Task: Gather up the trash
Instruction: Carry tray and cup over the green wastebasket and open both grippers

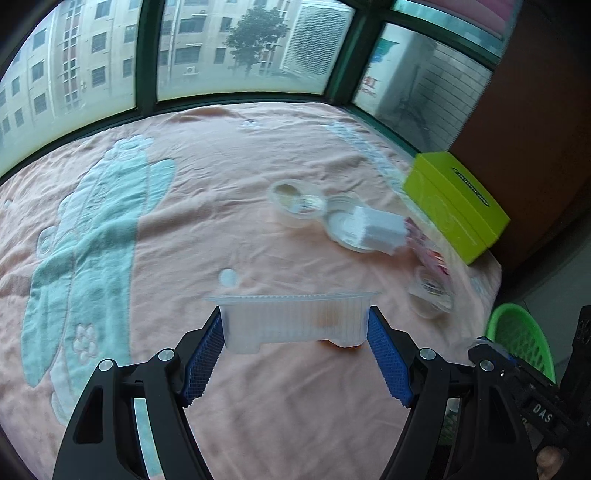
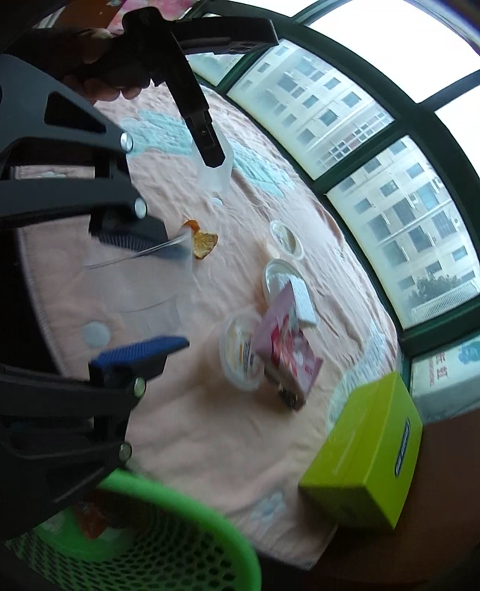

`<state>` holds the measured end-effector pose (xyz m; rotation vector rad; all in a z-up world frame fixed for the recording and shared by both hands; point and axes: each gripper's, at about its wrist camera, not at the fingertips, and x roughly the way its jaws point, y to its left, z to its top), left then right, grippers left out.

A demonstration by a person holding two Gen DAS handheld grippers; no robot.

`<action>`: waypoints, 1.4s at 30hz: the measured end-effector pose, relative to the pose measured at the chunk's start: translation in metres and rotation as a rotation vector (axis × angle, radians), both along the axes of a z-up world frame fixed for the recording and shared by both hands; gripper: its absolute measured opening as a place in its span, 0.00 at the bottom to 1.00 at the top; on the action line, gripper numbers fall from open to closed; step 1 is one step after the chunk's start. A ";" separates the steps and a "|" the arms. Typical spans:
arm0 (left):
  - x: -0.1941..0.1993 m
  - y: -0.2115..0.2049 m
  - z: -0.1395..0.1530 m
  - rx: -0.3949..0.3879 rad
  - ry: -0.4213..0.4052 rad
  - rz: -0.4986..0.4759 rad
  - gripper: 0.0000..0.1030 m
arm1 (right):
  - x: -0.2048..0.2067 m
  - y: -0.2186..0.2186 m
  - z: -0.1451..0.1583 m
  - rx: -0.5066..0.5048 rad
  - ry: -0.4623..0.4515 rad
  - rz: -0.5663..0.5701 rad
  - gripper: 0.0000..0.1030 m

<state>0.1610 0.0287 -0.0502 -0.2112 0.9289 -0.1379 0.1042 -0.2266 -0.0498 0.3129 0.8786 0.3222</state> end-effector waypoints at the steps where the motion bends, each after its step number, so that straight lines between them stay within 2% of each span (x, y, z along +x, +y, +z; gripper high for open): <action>1: -0.001 -0.004 0.001 -0.001 -0.003 -0.009 0.71 | -0.002 -0.004 0.000 0.002 0.006 -0.007 0.33; 8: -0.009 -0.023 0.005 0.005 -0.009 -0.038 0.71 | -0.007 -0.012 -0.017 0.031 0.048 -0.035 0.32; 19: -0.009 -0.033 0.011 0.000 -0.017 -0.067 0.71 | -0.014 -0.023 -0.001 0.069 0.003 -0.058 0.26; 23: -0.009 -0.043 0.013 -0.005 -0.019 -0.084 0.71 | -0.013 -0.031 -0.003 0.108 0.006 -0.076 0.20; 36: -0.010 -0.054 0.016 -0.005 -0.023 -0.112 0.71 | -0.008 -0.035 -0.004 0.139 0.009 -0.112 0.14; 42: -0.012 -0.063 0.018 -0.016 -0.024 -0.137 0.71 | -0.013 -0.047 0.006 0.155 -0.025 -0.142 0.13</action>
